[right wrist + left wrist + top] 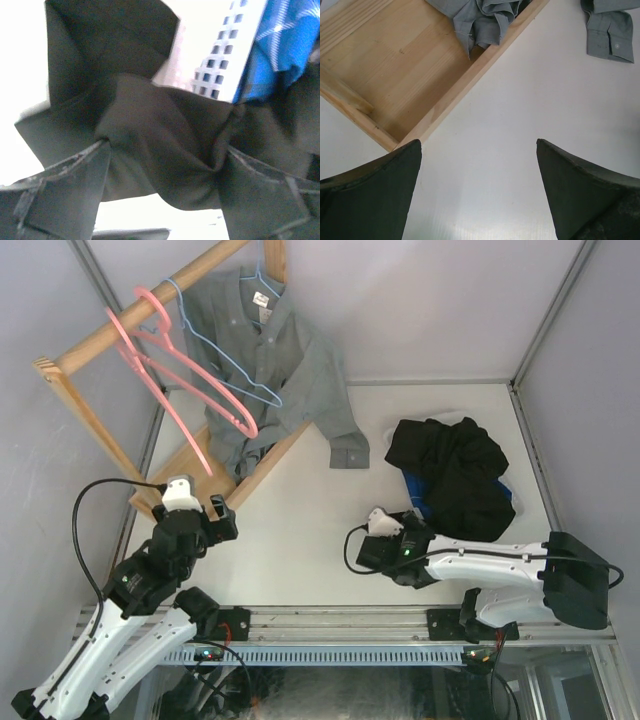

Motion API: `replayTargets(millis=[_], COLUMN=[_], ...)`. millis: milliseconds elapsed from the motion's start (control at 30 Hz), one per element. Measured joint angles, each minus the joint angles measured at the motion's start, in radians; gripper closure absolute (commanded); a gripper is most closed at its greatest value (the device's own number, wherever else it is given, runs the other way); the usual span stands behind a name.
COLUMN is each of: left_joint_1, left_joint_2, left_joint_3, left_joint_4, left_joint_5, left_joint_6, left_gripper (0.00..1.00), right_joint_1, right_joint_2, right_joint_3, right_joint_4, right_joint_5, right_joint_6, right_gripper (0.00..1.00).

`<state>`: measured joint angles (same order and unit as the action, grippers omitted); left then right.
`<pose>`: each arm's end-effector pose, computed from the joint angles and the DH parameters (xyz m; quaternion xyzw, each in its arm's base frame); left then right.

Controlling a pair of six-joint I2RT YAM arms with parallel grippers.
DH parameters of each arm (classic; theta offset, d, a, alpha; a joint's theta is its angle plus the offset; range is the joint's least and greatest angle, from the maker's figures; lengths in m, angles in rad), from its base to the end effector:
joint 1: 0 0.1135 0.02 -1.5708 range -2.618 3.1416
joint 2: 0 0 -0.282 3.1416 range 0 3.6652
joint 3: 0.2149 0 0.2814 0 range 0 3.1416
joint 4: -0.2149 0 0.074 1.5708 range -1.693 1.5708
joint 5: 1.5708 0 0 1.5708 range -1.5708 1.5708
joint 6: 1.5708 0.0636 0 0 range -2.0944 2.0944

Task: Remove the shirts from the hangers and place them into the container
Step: Place the shirt in the bin.

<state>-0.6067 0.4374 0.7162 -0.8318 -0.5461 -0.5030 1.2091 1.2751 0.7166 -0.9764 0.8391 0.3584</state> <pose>0.1187 -0.0422 0.2989 -0.0876 0.8466 -0.0470 0.5228 0.1175 0.1768 0.1720 -0.3701 0.8348 -0.2769 0.2991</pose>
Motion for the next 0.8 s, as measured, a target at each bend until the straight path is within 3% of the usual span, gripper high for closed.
replayTargets(millis=[33, 200, 300, 567, 800], left_joint_1=[0.000, 0.002, 0.003, 0.003, 0.003], left_joint_2=[-0.001, -0.001, -0.001, -0.001, -0.001], left_joint_3=[0.000, 0.000, 0.000, 0.000, 0.000], left_joint_4=[0.000, 0.001, 0.001, 0.001, 0.001], left_joint_5=[0.000, 0.001, 0.001, 0.002, 0.006], left_joint_6=[0.000, 0.000, 0.000, 0.000, 0.001], left_gripper=[0.00, 0.00, 0.00, 0.00, 0.00], right_joint_1=[-0.014, -0.056, -0.016, -0.013, -0.089], right_joint_2=[-0.002, -0.015, -0.013, -0.065, -0.256], right_joint_3=[-0.009, -0.027, -0.020, 0.077, 0.085], right_joint_4=[0.032, 0.209, 0.270, 0.264, 0.268], right_joint_5=[-0.017, -0.043, -0.067, -0.041, -0.036], right_joint_6=[-0.024, 0.607, 0.732, 0.803, 0.656], right_gripper=[0.24, 0.24, 0.23, 0.21, 0.22])
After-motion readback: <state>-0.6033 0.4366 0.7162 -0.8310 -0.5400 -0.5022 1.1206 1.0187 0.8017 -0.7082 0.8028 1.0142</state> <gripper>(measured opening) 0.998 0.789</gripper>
